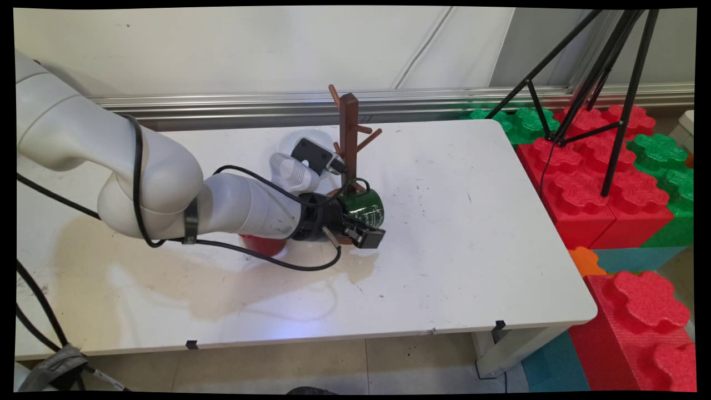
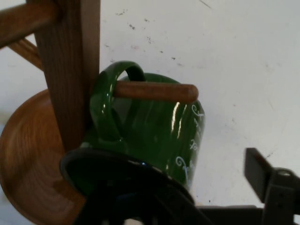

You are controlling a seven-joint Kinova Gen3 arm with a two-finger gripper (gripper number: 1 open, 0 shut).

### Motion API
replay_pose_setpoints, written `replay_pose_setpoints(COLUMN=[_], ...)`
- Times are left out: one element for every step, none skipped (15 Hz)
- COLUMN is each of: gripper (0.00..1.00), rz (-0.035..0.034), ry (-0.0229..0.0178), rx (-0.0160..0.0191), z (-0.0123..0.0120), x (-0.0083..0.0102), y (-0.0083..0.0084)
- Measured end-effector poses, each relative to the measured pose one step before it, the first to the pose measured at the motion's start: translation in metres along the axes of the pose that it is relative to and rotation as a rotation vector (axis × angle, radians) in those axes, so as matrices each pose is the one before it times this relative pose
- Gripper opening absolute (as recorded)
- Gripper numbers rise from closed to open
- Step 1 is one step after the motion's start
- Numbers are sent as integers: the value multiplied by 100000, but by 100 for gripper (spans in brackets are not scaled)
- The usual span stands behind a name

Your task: Pick up the green mug from the rack, then place the picked object on the table

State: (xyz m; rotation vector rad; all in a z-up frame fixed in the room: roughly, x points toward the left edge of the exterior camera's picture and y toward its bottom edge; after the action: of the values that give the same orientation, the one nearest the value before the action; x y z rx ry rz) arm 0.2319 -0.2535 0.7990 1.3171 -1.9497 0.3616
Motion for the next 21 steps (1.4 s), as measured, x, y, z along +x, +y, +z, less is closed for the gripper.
replay_pose_setpoints(gripper=[0, 0, 0, 0, 0, 0, 0, 0, 0, 0, 0, 0, 0, 0, 0, 0, 0, 0, 0, 0, 0], rz=[568, 573, 367, 322, 304, 194, 296, 214, 371, 369, 401, 621, 633, 481, 920, 1069, 1062, 720, 876, 872, 989], ry=[257, 370, 353, 321, 239, 144, 146, 42, 96, 92, 78, 144, 137, 94, 150, 235, 267, 174, 219, 127, 138], rx=[155, 293, 417, 459, 370, 204, 265, 147, 225, 140, 158, 203, 50, -20, -121, -144, -265, -217, -290, -369, -483], z=[62, 19, -29, -58, -91, -84, -139, -118, -224, -238, -233, -325, -256, -151, -238, -280, -250, -226, -268, -272, -245], x=[-50, -28, -44, -66, -77, -56, -102, -87, -137, -112, -98, -105, -50, -15, -14, 3, 37, 33, 48, 36, 42], y=[0, -10, -21, -17, -3, 15, 32, 26, 45, 48, 48, 64, 64, 38, 84, 120, 127, 126, 157, 168, 175])
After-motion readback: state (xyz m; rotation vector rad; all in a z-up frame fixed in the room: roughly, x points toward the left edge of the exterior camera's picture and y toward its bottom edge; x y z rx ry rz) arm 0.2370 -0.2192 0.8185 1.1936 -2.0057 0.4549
